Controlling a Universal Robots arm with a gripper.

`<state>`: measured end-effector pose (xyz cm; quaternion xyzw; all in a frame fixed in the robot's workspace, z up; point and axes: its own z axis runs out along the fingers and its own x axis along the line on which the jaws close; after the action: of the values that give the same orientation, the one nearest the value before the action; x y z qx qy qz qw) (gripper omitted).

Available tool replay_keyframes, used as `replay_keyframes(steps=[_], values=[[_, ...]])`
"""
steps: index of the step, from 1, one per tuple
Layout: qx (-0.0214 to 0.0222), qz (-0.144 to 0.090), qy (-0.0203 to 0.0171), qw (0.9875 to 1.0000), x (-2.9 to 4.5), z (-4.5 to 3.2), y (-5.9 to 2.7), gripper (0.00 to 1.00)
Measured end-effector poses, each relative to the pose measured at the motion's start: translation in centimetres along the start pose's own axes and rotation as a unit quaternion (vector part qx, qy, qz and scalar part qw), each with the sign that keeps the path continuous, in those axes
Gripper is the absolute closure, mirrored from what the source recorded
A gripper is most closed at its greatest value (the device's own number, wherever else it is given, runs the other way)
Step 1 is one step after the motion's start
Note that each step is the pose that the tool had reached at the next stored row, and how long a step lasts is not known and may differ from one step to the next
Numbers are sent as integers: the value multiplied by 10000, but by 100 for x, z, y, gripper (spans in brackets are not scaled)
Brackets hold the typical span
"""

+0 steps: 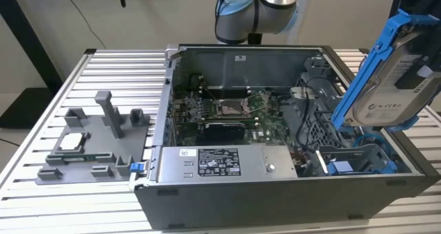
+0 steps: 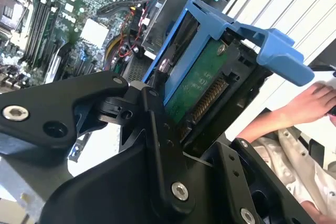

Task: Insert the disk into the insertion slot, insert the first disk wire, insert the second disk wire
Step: 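Insert the disk into the insertion slot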

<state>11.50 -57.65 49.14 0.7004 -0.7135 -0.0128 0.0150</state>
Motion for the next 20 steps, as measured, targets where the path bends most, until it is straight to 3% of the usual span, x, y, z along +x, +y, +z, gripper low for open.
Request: replay_keyframes(steps=[5, 14, 20], values=[[0, 9, -4, 10000, 0, 69, -8, 100], [0, 23, -7, 10000, -2, 99, -10, 100], [-1, 26, -11, 10000, -3, 204, -61, 100]])
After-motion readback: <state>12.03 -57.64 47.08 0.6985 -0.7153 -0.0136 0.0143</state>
